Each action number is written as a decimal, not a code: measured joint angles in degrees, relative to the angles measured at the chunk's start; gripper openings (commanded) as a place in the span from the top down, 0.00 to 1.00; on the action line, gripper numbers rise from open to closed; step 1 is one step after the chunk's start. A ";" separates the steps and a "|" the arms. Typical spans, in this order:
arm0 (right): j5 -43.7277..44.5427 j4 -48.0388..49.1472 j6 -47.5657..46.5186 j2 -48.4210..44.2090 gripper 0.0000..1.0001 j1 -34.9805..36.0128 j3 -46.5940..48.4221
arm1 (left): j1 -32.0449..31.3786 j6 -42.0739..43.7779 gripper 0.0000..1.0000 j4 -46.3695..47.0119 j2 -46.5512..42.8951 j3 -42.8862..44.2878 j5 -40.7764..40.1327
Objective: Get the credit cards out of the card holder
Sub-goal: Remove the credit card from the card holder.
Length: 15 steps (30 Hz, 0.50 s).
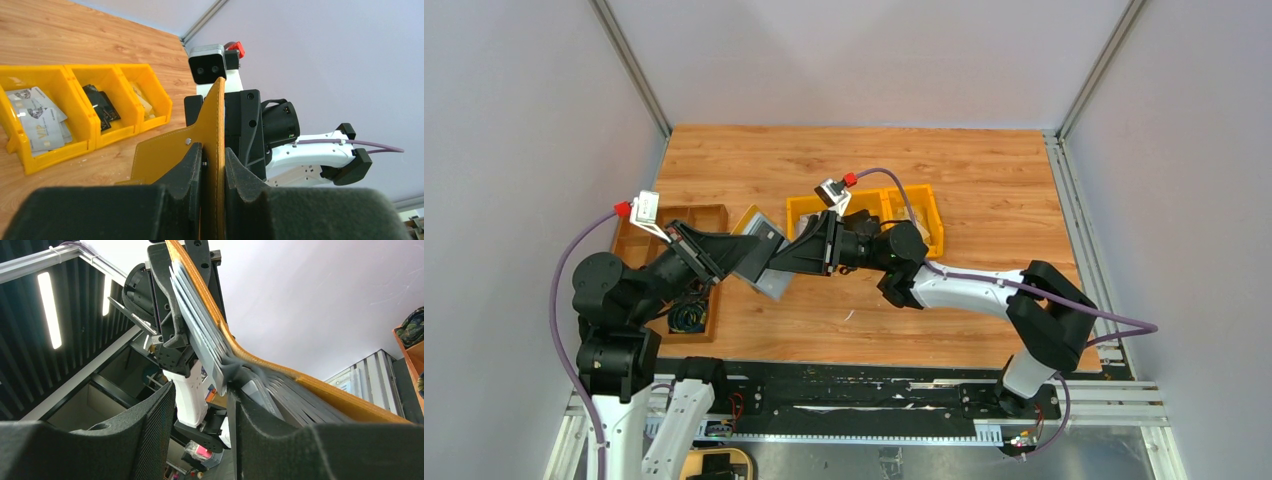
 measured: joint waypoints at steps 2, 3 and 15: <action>0.02 0.55 0.33 0.50 0.53 0.00 0.22 | 0.02 0.00 0.96 -0.02 0.09 0.00 -0.09; 0.00 0.61 0.39 0.52 0.52 0.00 0.22 | 0.02 0.02 0.96 -0.02 0.11 0.00 -0.07; 0.55 1.36 0.90 0.90 0.72 -0.39 0.48 | 0.02 0.00 0.96 0.00 0.61 0.57 -0.09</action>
